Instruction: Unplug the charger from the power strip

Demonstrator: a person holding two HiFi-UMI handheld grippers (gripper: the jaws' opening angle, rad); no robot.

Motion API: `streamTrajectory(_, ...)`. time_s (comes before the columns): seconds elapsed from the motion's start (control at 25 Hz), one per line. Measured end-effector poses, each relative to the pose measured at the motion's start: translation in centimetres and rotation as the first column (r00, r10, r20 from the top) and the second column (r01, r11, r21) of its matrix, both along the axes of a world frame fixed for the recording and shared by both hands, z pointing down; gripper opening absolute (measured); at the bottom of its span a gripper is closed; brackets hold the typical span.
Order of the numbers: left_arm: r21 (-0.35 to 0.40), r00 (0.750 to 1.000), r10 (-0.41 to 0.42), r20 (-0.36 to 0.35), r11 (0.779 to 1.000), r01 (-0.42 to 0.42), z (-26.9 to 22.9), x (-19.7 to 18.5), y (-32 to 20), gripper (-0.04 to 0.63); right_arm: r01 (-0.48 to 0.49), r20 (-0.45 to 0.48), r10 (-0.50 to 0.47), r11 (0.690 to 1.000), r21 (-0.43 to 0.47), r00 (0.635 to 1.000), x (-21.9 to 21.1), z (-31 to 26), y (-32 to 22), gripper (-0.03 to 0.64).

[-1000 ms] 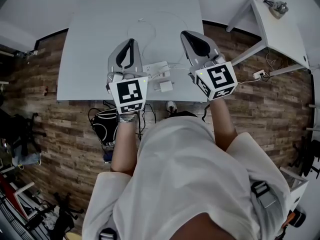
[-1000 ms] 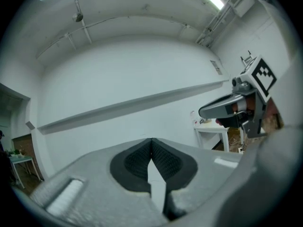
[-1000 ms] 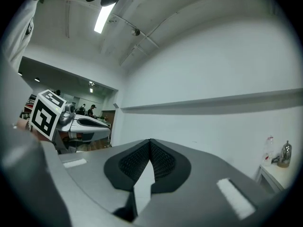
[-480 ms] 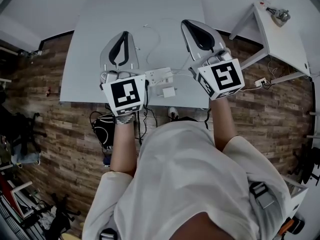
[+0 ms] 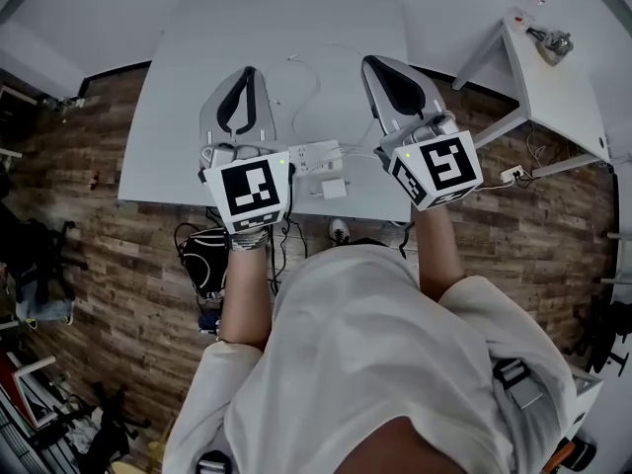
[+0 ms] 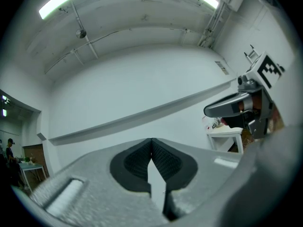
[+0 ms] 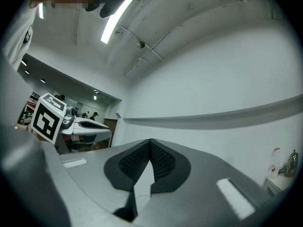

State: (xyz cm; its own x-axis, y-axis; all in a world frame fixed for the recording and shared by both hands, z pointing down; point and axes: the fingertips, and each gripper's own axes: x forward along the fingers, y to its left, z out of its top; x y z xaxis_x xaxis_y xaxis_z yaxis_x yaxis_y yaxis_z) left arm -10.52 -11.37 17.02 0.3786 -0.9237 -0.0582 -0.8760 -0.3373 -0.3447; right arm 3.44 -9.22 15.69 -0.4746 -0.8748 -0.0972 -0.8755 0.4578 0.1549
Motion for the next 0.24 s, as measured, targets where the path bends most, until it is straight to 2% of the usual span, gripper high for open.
streamTrajectory(0.24, -0.009, 1.000, 0.020, -0.007, 1.000, -0.020, -0.22, 0.46, 0.35, 0.003, -0.004, -0.005, 0.004, 1.000, -0.006, 1.000, -0.08, -0.21, 0.51, 0.000)
